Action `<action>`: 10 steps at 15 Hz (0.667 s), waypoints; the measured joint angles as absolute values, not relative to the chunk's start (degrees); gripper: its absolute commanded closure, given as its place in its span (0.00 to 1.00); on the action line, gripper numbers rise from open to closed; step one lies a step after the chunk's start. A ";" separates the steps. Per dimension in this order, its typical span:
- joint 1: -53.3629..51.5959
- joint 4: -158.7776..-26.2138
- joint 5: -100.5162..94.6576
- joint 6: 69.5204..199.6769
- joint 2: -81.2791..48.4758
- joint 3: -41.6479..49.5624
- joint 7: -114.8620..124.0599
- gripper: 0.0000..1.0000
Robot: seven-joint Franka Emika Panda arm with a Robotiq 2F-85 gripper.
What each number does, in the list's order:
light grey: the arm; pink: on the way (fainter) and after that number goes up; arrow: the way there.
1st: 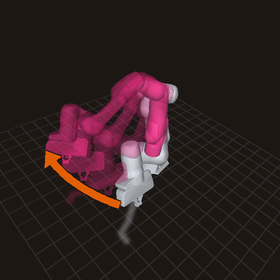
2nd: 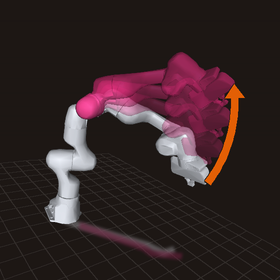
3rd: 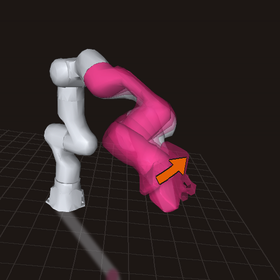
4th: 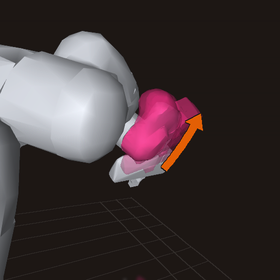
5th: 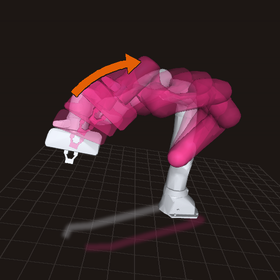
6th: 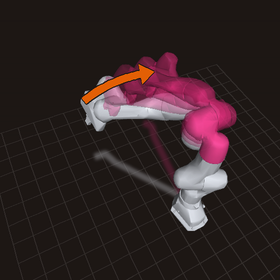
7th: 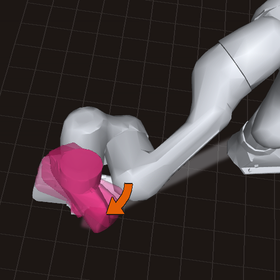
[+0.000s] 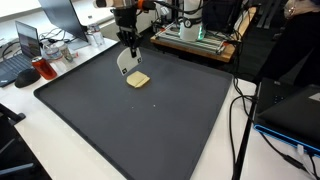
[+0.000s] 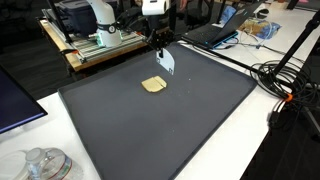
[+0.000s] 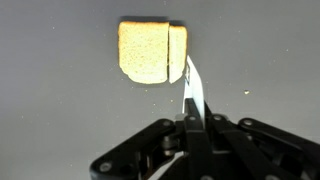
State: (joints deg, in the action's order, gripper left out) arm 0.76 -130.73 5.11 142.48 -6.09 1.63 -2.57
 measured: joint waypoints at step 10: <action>-4.86 -130.72 -15.00 143.19 -6.50 -0.42 13.95 0.99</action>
